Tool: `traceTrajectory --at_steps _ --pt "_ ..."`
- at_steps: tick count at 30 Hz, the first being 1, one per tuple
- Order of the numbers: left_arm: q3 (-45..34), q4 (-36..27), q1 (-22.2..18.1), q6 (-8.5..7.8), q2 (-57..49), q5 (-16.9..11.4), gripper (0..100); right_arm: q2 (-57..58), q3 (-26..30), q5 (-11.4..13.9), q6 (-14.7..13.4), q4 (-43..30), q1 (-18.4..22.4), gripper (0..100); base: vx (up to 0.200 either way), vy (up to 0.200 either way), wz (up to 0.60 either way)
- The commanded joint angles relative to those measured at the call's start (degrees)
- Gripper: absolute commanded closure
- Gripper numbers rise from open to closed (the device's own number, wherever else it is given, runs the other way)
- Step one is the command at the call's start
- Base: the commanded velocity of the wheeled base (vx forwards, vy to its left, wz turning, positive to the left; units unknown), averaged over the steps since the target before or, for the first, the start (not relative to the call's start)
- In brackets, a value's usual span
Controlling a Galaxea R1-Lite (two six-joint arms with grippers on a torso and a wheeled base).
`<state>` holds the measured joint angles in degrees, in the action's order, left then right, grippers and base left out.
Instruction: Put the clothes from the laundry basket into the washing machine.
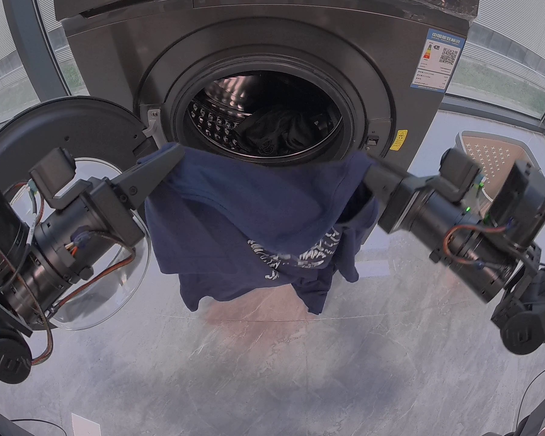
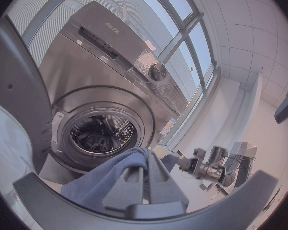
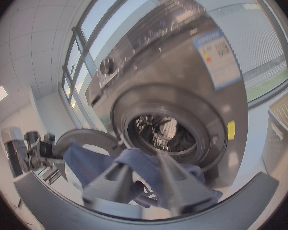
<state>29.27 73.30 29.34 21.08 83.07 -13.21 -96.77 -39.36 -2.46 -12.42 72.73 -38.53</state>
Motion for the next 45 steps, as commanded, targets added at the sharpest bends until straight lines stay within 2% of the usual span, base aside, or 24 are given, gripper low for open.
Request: traceTrajectory --at_steps 1,9,15,16,20,28,35,37,38,41,45 --pt "4.5 0.2 3.5 0.19 4.6 -0.2 100 -8.5 4.6 1.9 0.6 0.1 -0.7 0 0.0 0.0 0.0" --pt "7.7 0.1 5.0 -0.07 6.8 -0.1 100 -17.5 6.2 4.3 1.3 0.7 -1.1 0 0.0 0.0 0.0" --pt "9.5 -0.3 6.3 0.02 6.6 -0.1 100 -25.2 5.5 4.9 4.1 10.2 -1.8 0 0.0 0.0 0.0" --pt "9.4 -0.4 6.7 0.02 6.4 -0.1 100 -28.0 3.9 5.9 5.1 13.5 -1.7 0 0.0 0.0 0.0" --pt "9.1 -0.4 8.5 0.02 6.2 -0.1 100 -32.4 0.5 6.6 5.4 15.0 -1.8 0 0.0 0.0 0.0" --pt "9.1 -0.2 9.9 -0.07 5.9 -0.1 100 -35.9 -10.7 7.1 5.4 13.8 -1.1 0 0.0 0.0 0.0" --pt "8.9 0.0 9.9 -0.07 5.3 -0.1 100 -41.3 -17.7 7.3 5.5 13.6 -0.6 0 0.0 0.0 0.0" --pt "8.9 0.0 9.9 -0.07 5.3 -0.1 100 -41.3 -17.7 7.3 5.5 13.6 -0.6 0 0.0 0.0 0.0" --pt "8.9 0.0 9.9 -0.07 5.1 -0.1 100 -43.1 -21.0 7.1 5.5 12.7 0.2 0 0.0 0.0 0.0" --pt "8.8 -0.1 10.1 -0.07 4.4 -0.1 100 -44.4 -24.2 7.0 5.5 12.0 0.7 0 0.0 0.0 0.0" --pt "8.8 -0.1 10.1 -0.07 4.4 -0.1 100 -45.4 -25.9 7.0 5.5 11.6 0.7 0 0.0 0.0 0.0"
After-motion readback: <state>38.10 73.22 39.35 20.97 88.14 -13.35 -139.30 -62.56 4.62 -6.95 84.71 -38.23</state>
